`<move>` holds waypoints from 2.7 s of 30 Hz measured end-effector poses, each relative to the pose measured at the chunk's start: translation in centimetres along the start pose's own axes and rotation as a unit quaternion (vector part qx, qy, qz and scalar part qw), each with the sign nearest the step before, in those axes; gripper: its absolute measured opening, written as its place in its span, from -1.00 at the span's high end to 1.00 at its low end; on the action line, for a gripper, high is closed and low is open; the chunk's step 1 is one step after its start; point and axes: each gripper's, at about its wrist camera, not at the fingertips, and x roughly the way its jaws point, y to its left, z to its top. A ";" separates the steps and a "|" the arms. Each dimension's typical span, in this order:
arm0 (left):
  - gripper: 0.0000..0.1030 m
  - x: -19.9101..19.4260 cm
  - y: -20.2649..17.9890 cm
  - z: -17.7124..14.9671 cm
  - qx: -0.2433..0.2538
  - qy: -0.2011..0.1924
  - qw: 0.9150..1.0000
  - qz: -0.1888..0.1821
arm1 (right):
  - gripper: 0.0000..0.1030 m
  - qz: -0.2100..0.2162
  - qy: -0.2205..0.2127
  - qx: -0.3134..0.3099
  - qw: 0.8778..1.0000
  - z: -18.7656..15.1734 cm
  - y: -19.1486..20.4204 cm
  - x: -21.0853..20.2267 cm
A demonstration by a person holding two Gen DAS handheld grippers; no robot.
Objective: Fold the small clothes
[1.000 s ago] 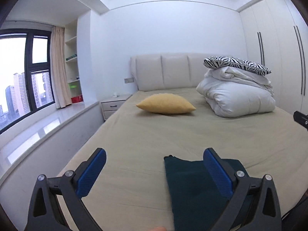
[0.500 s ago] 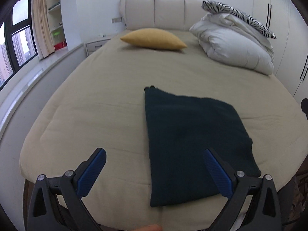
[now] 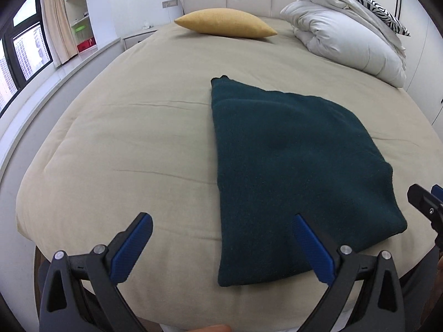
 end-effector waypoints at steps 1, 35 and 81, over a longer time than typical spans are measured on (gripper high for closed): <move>-1.00 0.1 0.0 -0.1 0.002 0.001 1.000 0.003 | -1.00 0.001 0.004 0.001 1.000 -0.2 0.0 0.4; -1.00 0.6 0.2 -0.9 -0.001 0.002 1.000 0.008 | -1.00 -0.001 0.030 -0.011 0.999 -1.2 1.8 1.5; -1.00 0.9 0.4 -1.3 -0.003 0.010 1.000 0.004 | -1.00 -0.002 0.030 -0.009 1.000 -1.2 2.3 1.5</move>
